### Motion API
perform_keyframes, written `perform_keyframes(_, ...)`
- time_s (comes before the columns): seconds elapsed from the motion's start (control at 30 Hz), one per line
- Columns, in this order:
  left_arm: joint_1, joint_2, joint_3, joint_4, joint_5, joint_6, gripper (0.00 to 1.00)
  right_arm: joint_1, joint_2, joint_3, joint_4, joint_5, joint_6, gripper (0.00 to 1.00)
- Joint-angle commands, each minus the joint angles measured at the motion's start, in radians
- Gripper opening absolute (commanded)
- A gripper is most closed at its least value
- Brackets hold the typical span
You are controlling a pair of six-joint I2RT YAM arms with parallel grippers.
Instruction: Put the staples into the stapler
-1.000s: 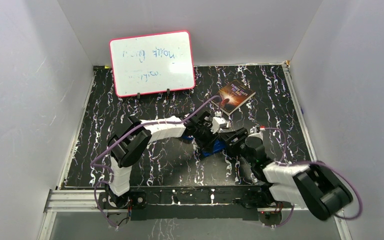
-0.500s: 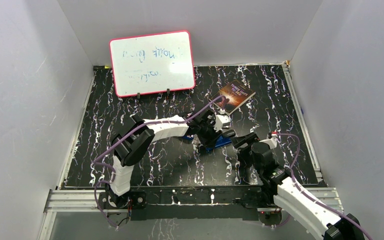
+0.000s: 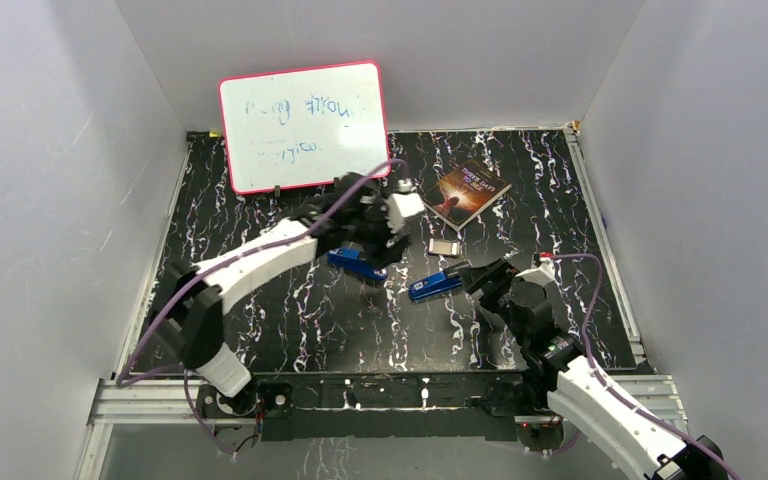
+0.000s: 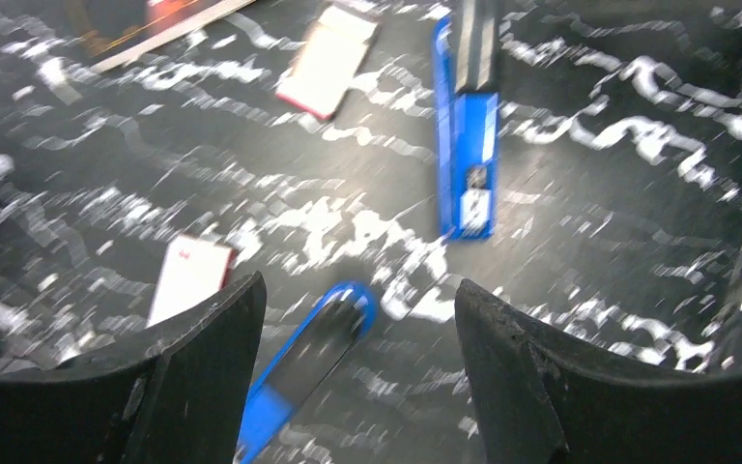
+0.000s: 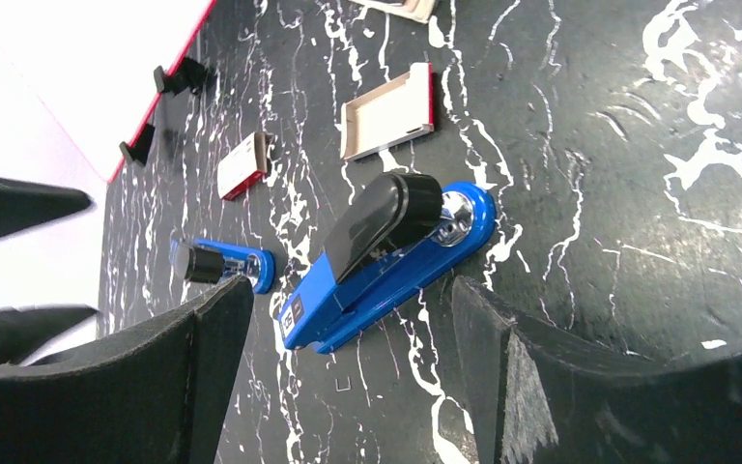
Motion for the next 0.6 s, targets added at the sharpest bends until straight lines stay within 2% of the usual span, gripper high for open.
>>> perform_keyframes(0.0,0.161,-0.164,-0.167,-0.034,0.091,0.224,0.69,0.006,0.012,0.032,0.129,-0.068,-0.114,0.84)
perform_keyframes(0.1,0.223,-0.185,-0.231,-0.039,0.128,0.302,0.65,0.006,0.032,0.029,0.163,-0.119,-0.125,0.84)
perform_keyframes(0.33,0.296,-0.107,-0.261,-0.090,0.184,0.508,0.56,0.005,0.097,0.056,0.173,-0.196,-0.169,0.84)
perform_keyframes(0.5,0.320,-0.030,-0.261,-0.025,0.168,0.561,0.55,0.005,0.081,0.050,0.171,-0.205,-0.163,0.84)
perform_keyframes(0.57,0.322,0.008,-0.244,-0.009,0.145,0.574,0.51,0.005,0.070,0.048,0.167,-0.203,-0.163,0.84)
